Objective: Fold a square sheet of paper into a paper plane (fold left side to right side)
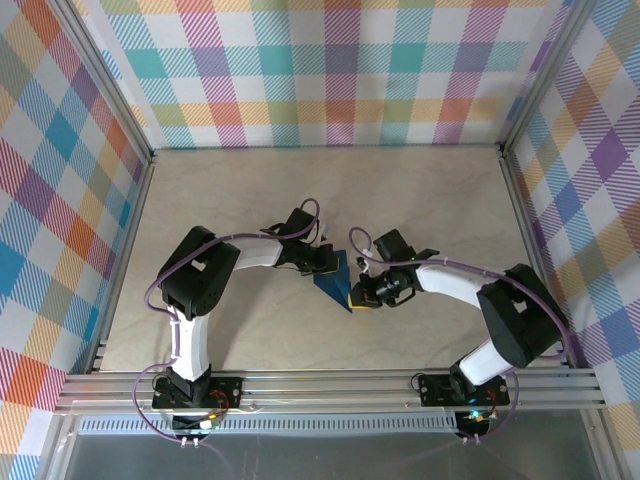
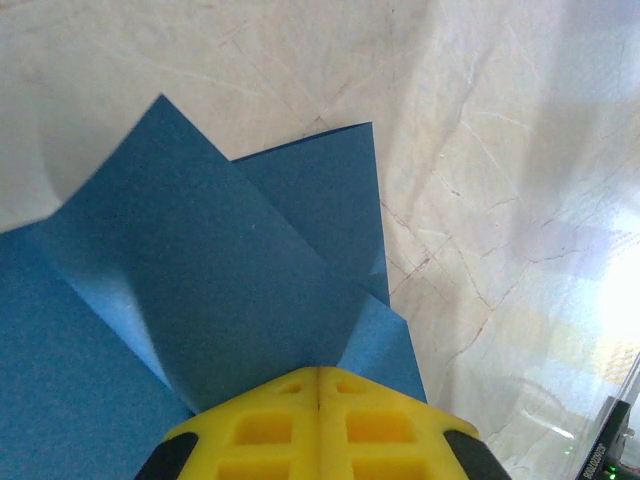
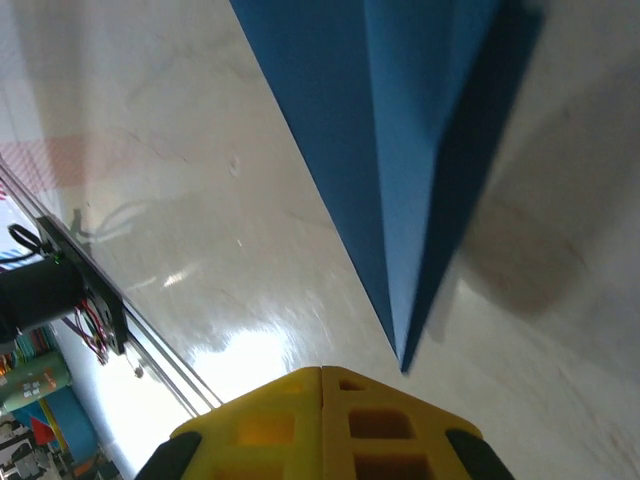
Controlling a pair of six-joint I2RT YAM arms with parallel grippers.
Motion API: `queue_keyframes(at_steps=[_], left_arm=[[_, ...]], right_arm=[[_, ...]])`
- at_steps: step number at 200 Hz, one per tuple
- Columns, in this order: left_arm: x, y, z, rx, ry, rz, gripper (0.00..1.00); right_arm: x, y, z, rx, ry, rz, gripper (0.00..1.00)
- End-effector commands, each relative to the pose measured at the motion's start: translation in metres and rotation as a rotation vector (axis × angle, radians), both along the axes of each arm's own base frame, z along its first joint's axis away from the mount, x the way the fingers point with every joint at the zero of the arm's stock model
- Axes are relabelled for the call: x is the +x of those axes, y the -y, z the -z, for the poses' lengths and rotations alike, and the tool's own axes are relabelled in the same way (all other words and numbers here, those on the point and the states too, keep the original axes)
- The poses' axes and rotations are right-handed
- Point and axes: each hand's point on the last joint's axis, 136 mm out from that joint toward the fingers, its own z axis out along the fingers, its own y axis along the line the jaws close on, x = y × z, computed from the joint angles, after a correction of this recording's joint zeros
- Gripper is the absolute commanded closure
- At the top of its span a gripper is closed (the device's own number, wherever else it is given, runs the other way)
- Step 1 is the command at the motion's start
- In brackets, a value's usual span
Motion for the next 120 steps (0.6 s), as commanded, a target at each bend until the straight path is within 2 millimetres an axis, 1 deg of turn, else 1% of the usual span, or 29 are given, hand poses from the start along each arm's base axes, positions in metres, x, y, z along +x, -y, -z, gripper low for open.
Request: queue_keyframes(at_steps=[1, 25, 48, 83, 120], left_arm=[[-0.018, -0.026, 0.036, 0.144, -0.098, -0.040, 1.00], [-0.017, -0.026, 0.036, 0.141, -0.099, -0.041, 1.00], [-0.018, -0.026, 0.036, 0.141, -0.099, -0.041, 1.00], [-0.017, -0.026, 0.035, 0.140, -0.097, -0.043, 1.00], [-0.018, -0.026, 0.037, 0.143, -0.100, -0.044, 1.00]], right_arm=[[0.027, -0.017, -0.007, 0.060, 0.061, 0.008, 1.00], [0.042, -0.024, -0.001, 0.052, 0.083, 0.014, 1.00], [0.052, -0.028, 0.007, 0.026, 0.089, 0.015, 1.00], [0.055, -0.017, 0.027, -0.073, 0.080, 0.016, 1.00], [0.053, -0.008, 0.037, -0.133, 0.074, 0.018, 1.00]])
